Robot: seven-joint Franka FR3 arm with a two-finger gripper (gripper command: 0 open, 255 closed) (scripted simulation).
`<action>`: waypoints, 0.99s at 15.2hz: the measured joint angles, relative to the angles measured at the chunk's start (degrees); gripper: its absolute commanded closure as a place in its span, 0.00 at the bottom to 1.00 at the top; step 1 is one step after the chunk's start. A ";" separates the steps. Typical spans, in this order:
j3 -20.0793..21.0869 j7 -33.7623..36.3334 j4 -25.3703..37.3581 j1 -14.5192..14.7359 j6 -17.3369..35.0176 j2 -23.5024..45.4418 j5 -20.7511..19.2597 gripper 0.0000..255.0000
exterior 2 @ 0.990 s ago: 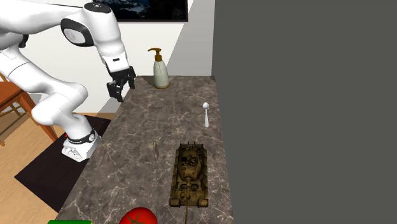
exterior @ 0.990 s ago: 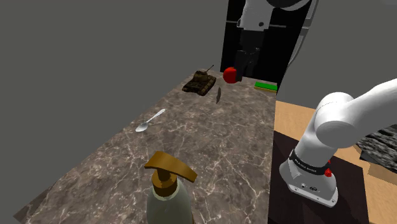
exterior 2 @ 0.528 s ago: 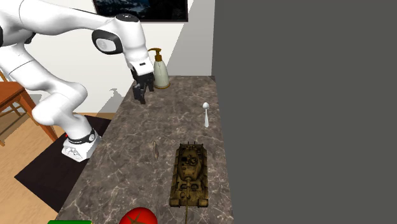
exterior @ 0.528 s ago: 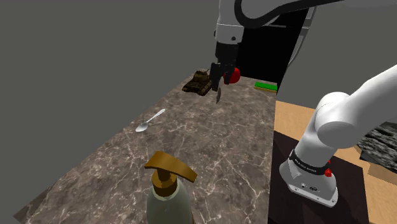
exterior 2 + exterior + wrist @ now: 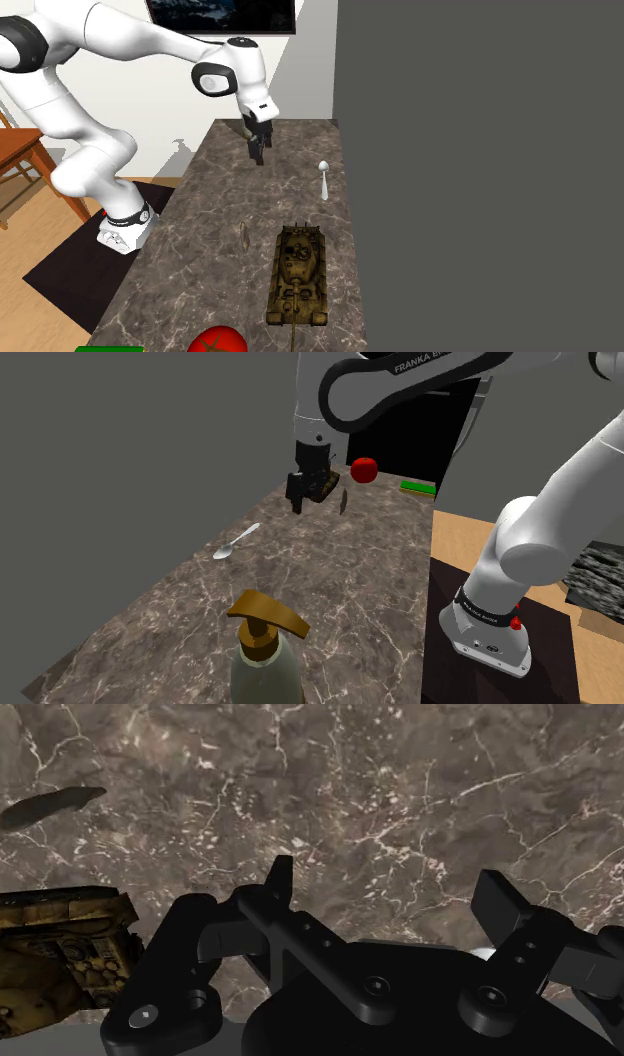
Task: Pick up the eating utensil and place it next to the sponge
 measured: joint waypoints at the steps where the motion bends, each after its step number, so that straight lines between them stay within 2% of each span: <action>1: 0.57 0.58 1.56 -0.01 0.96 2.20 -0.83 0.00; 5: 2.98 4.00 6.61 0.63 4.75 10.07 -4.55 0.00; 10: 4.89 9.05 15.44 2.43 7.44 20.99 -11.04 0.00; 15: 5.13 13.86 25.22 6.04 8.46 31.74 -17.94 0.00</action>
